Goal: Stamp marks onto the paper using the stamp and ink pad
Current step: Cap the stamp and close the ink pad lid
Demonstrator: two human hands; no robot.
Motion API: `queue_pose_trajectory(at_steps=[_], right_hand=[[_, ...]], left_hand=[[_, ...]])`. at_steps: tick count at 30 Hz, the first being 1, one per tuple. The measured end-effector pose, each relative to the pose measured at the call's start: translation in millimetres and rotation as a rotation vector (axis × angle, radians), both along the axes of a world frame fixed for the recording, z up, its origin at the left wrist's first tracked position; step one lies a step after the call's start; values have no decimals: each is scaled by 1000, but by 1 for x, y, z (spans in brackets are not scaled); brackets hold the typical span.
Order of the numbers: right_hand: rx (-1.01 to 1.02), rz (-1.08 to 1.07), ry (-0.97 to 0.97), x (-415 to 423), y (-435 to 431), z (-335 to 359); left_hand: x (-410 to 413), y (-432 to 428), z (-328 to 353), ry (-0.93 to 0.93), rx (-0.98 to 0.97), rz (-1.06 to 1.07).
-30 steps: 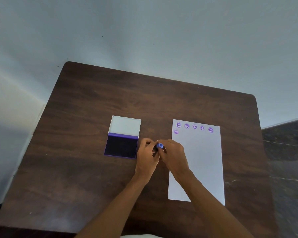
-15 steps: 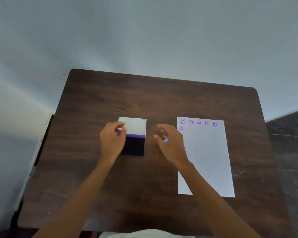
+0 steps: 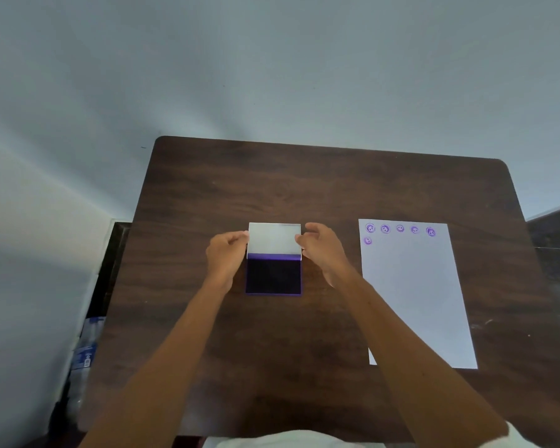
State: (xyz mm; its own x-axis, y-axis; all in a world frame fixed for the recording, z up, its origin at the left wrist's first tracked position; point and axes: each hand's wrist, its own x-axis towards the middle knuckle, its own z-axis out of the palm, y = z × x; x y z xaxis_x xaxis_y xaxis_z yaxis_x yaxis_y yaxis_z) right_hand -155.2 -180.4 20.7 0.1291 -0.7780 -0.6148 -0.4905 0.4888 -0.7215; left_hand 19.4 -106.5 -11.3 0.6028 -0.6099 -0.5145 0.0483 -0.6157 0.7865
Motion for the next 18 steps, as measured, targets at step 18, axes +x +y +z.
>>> queue_pose_trajectory(at_steps=[18], right_hand=[[-478, 112, 106, -26, 72, 6]], left_hand=[[-21, 70, 8, -63, -242, 38]])
